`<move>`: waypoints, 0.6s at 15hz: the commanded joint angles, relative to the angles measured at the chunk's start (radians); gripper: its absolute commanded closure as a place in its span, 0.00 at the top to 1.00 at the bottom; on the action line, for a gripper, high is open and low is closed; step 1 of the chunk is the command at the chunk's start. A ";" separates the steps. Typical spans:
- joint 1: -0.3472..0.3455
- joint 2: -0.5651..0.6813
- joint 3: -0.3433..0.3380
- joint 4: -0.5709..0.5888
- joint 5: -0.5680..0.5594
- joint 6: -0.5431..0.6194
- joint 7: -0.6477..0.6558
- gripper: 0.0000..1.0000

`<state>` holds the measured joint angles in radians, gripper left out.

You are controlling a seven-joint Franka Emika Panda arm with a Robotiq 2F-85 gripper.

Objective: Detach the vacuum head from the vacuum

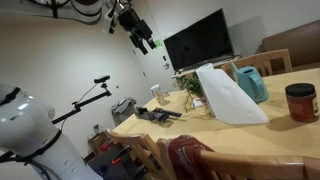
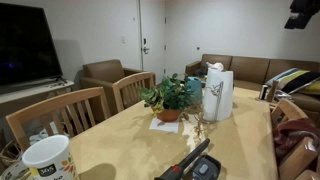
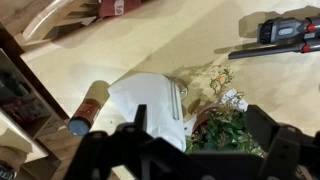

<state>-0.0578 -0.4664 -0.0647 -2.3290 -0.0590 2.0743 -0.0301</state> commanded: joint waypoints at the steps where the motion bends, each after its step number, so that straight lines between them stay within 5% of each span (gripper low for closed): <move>1: -0.002 0.000 0.002 0.002 0.001 -0.002 -0.001 1.00; 9: 0.124 0.067 0.090 -0.005 -0.059 0.096 -0.210 1.00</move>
<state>0.0404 -0.4402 -0.0075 -2.3307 -0.0732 2.1183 -0.2063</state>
